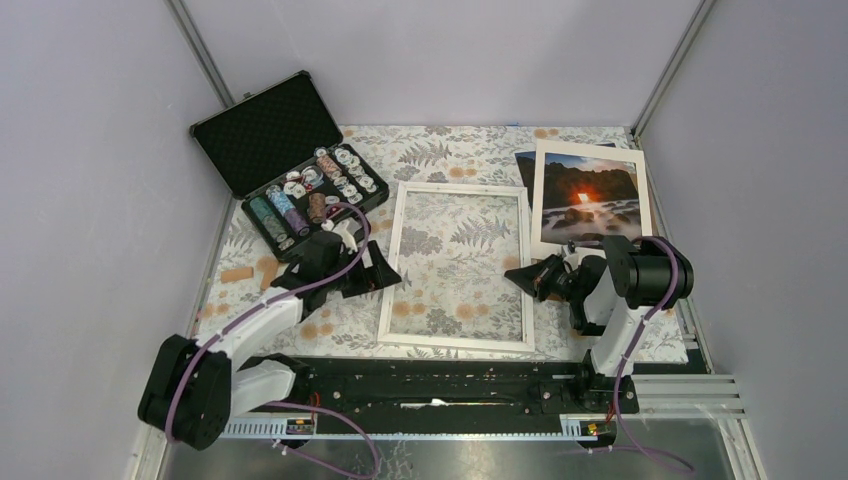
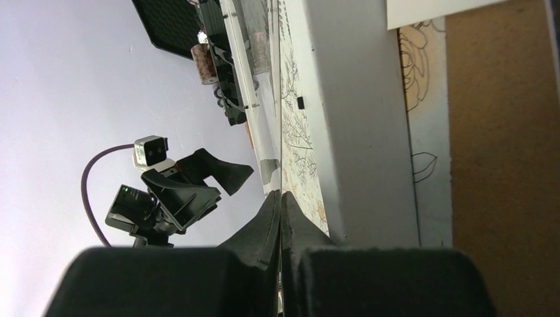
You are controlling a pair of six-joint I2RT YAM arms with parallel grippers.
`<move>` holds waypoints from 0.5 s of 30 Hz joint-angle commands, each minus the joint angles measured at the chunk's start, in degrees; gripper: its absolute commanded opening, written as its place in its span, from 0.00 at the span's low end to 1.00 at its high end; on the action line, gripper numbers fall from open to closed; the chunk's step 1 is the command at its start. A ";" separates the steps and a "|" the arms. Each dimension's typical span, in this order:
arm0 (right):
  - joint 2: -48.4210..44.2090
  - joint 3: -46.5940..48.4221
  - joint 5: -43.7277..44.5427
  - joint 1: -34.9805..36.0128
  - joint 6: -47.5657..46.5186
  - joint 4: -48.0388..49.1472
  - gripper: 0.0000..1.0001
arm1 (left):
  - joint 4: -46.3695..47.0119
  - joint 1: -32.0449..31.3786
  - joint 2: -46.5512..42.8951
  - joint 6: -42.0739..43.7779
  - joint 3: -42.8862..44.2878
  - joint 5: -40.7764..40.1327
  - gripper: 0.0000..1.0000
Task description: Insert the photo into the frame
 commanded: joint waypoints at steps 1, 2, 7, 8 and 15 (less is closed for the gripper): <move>-0.64 -0.54 -1.31 1.66 -1.29 2.03 0.00 | 2.70 0.40 -5.09 -1.57 -3.88 -4.29 0.92; -0.38 -0.57 -1.47 1.69 -1.11 2.46 0.00 | 3.34 0.40 -5.70 -1.68 -4.40 -4.28 0.92; 0.55 -0.16 -4.04 1.69 -0.12 3.03 0.00 | 3.13 0.43 -6.72 -0.92 -4.07 -5.14 0.93; 0.44 -0.18 -4.04 1.69 -0.43 2.36 0.00 | 3.10 0.40 -6.42 -0.84 -3.90 -5.14 0.96; -1.01 0.11 -4.66 1.69 -1.31 0.24 0.00 | 4.81 1.64 -5.14 -3.20 -4.24 -4.87 0.98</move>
